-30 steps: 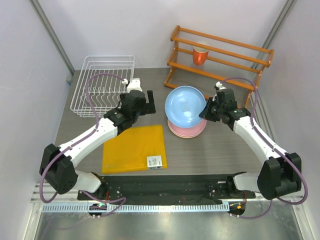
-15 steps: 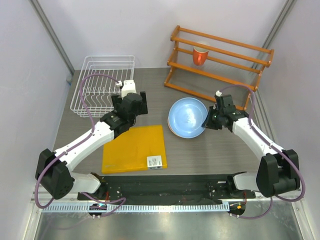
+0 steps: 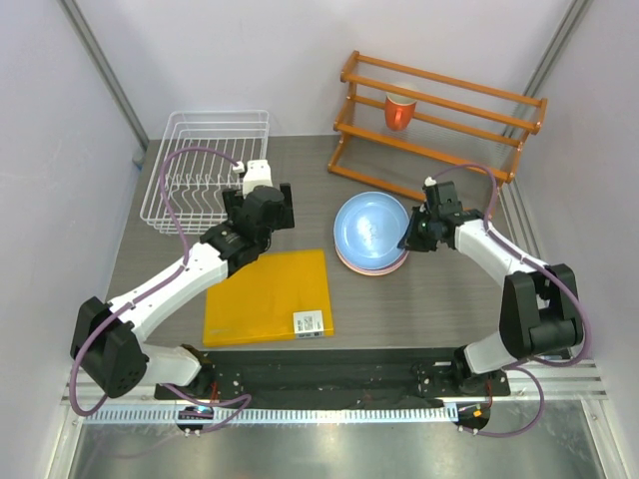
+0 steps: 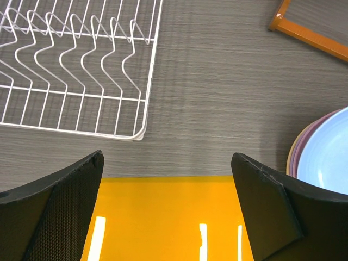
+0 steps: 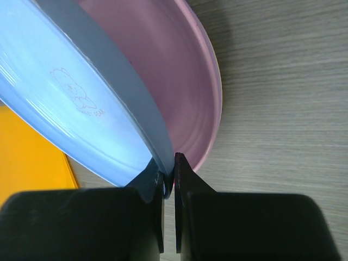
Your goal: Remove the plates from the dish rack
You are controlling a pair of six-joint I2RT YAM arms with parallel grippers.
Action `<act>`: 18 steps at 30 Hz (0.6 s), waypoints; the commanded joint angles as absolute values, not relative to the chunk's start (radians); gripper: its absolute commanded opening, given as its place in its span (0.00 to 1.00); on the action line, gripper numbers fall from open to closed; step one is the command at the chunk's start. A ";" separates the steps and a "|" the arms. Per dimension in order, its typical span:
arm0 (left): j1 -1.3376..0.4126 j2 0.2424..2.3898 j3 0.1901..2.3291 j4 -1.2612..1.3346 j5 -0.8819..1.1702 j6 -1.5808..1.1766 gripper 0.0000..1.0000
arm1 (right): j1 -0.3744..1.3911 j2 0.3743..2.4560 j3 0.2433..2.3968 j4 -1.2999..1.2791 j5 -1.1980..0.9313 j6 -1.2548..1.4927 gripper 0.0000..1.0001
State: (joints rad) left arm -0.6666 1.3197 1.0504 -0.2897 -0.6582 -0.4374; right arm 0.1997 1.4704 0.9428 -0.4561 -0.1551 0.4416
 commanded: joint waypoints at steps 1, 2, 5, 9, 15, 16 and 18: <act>-0.669 1.327 1.061 -0.275 -0.678 -0.433 0.99 | 0.190 1.500 1.014 -0.402 -0.173 0.428 0.05; -0.667 1.330 1.063 -0.275 -0.677 -0.431 1.00 | 0.187 1.506 1.017 -0.403 -0.184 0.428 0.11; -0.667 1.339 1.065 -0.278 -0.678 -0.433 0.99 | 0.187 1.516 1.022 -0.403 -0.192 0.436 0.25; -0.669 1.345 1.071 -0.276 -0.676 -0.425 1.00 | 0.187 1.500 1.008 -0.405 -0.183 0.442 0.36; -0.667 1.359 1.075 -0.276 -0.681 -0.422 0.99 | 0.187 1.451 0.994 -0.442 -0.192 0.437 0.50; -0.667 1.358 1.077 -0.275 -0.680 -0.423 0.99 | 0.186 1.442 0.994 -0.449 -0.196 0.434 0.50; -0.669 1.358 1.077 -0.273 -0.677 -0.426 0.99 | 0.187 1.413 0.993 -0.480 -0.195 0.426 0.52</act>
